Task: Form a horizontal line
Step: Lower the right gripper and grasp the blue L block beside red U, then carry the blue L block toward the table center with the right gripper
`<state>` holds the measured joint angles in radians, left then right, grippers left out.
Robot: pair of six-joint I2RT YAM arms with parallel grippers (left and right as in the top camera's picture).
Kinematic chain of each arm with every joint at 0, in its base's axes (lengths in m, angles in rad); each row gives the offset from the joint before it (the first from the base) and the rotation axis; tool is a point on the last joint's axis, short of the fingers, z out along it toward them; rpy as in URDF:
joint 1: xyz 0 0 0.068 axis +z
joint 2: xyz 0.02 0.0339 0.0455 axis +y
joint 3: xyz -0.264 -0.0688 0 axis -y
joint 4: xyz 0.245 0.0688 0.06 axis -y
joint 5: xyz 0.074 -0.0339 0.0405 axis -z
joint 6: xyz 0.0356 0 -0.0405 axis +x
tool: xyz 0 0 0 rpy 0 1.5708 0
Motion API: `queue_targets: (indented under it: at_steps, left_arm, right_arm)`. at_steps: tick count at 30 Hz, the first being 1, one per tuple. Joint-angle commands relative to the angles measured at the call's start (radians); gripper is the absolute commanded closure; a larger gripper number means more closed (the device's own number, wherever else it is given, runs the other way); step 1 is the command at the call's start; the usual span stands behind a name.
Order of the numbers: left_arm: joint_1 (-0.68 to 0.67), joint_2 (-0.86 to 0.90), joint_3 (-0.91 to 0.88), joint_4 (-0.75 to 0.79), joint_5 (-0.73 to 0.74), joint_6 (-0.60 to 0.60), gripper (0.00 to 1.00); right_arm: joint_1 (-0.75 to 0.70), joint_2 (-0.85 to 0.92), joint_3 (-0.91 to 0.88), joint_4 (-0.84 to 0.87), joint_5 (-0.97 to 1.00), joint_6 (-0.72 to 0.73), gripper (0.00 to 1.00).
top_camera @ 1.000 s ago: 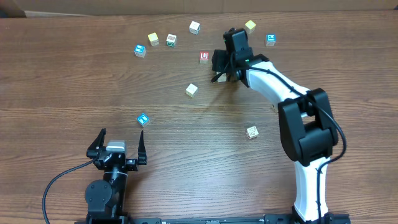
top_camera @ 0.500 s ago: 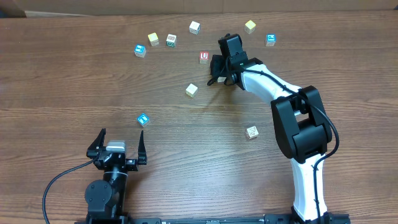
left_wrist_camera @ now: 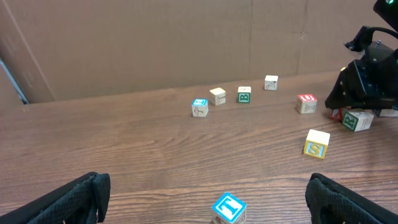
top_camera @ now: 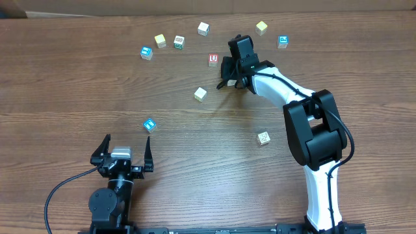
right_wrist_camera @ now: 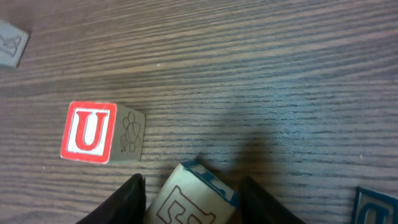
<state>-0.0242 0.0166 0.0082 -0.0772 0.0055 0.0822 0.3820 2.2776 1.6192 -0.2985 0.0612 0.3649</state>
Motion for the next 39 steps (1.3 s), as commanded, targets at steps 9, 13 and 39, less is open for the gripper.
queue_targets:
  at_steps: [9,13,39]
  left_arm:
    - [0.004,-0.010,-0.003,0.000,-0.006,0.019,0.00]
    - [0.003,-0.010,-0.003,0.000,-0.006,0.019,0.01]
    - [0.004,-0.010,-0.003,0.000,-0.006,0.019,0.00]
  right_arm:
    - [0.004,0.013,0.004,0.010,0.020,0.002,0.65]
    - [0.004,-0.005,0.004,0.010,0.020,0.002,0.66]
    - [0.017,-0.596,0.005,-0.204,-0.071,-0.111,0.68]
